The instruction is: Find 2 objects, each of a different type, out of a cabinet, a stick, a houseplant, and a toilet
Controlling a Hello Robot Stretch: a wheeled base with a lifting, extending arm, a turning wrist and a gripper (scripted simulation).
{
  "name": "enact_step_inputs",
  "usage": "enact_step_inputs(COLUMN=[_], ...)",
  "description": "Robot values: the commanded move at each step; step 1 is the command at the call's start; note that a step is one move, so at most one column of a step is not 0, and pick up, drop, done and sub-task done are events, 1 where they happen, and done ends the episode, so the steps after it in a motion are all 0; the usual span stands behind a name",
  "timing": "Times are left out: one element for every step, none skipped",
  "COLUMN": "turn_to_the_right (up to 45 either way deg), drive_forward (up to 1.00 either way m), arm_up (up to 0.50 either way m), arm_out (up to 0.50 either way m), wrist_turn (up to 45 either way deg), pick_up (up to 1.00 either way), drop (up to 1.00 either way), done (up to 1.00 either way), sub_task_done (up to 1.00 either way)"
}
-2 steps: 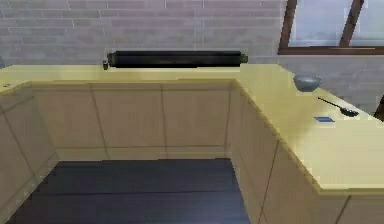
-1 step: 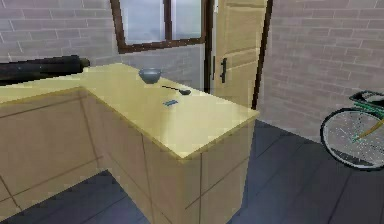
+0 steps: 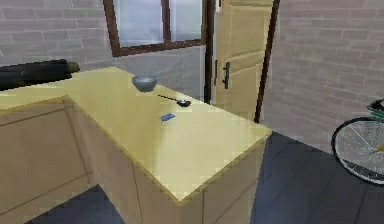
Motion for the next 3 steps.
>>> enact_step_inputs(turn_to_the_right=[-45.0,-45.0,-45.0], drive_forward=[0.0,0.0,0.0], arm_up=[0.0,0.0,0.0], arm_out=[0.0,0.0,0.0], wrist_turn=[0.0,0.0,0.0], pick_up=[0.0,0.0,0.0], drop=[0.0,0.0,0.0], done=[0.0,0.0,0.0], sub_task_done=[0.0,0.0,0.0])
